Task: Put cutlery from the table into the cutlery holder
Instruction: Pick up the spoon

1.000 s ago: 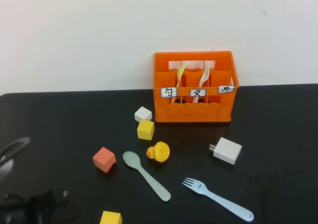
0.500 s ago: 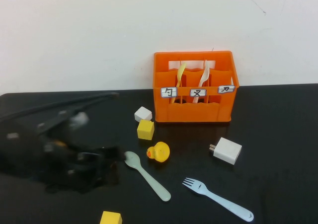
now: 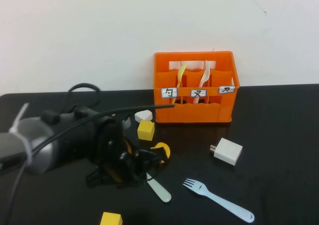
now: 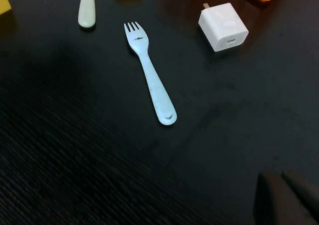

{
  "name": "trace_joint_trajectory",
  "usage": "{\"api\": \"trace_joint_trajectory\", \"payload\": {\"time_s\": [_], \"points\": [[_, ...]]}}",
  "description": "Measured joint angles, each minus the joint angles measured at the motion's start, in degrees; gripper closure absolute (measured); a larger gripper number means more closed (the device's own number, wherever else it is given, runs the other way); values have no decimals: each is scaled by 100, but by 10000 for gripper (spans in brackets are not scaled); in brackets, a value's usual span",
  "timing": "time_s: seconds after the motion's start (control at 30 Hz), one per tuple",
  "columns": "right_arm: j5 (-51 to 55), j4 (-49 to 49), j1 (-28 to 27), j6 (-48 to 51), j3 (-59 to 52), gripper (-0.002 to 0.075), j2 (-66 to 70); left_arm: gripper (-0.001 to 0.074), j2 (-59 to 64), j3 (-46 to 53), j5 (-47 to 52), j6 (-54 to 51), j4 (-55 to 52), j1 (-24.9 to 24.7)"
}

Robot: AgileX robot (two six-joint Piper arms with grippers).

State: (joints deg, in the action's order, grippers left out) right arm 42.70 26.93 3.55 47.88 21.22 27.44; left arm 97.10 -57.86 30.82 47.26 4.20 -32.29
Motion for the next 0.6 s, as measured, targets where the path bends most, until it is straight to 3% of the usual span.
{"api": "trace_joint_trajectory", "payload": {"time_s": [0.33, 0.6], "points": [[-24, 166, 0, 99, -59, 728, 0, 365, 700, -678, -60, 68, -132, -9], [-58, 187, 0, 125, -66, 728, 0, 313, 1316, -740, -227, 68, -167, -9]]}}
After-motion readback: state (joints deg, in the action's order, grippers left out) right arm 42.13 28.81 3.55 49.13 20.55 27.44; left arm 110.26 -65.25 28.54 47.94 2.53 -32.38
